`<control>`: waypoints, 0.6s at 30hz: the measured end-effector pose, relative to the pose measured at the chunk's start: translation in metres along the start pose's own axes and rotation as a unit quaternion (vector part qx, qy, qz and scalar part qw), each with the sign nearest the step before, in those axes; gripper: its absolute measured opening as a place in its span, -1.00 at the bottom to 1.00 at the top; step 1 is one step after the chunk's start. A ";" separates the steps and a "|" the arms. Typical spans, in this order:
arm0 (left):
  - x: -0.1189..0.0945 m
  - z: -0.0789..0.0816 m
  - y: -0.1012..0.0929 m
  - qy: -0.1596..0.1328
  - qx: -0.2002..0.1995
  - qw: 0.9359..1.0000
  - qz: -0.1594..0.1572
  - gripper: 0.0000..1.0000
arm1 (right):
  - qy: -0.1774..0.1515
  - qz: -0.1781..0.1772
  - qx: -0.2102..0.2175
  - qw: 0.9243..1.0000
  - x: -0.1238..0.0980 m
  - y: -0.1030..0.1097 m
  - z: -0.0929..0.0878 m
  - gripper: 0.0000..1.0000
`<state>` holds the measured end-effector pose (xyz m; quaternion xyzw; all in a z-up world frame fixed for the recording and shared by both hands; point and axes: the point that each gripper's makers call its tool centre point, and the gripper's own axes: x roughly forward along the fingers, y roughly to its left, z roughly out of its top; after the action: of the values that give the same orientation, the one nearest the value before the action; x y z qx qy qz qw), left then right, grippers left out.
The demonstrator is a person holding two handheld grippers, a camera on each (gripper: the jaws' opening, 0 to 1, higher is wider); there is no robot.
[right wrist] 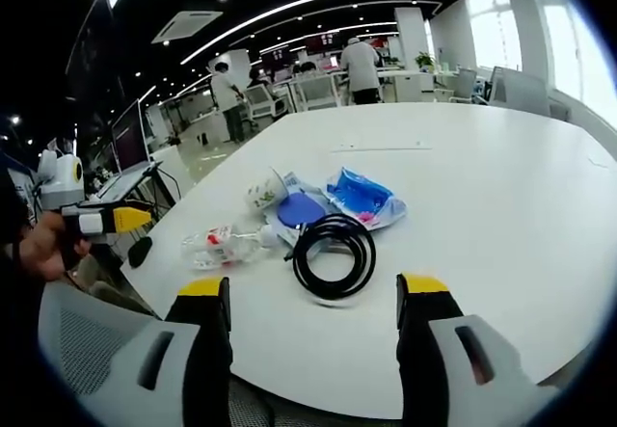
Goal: Arrange the tabletop items into an orderly group along one side of the table until the central work area is clear of visible clutter.
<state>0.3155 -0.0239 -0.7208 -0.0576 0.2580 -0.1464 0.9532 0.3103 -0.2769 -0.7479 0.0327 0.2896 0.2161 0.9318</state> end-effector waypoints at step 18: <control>0.001 0.000 -0.002 0.001 0.001 1.000 -0.002 0.17 | 0.000 0.000 0.001 1.000 -0.001 -0.001 0.000 0.38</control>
<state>0.3157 -0.0258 -0.7204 -0.0575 0.2586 -0.1489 0.9527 0.3100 -0.2778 -0.7476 0.0339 0.2897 0.2156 0.9319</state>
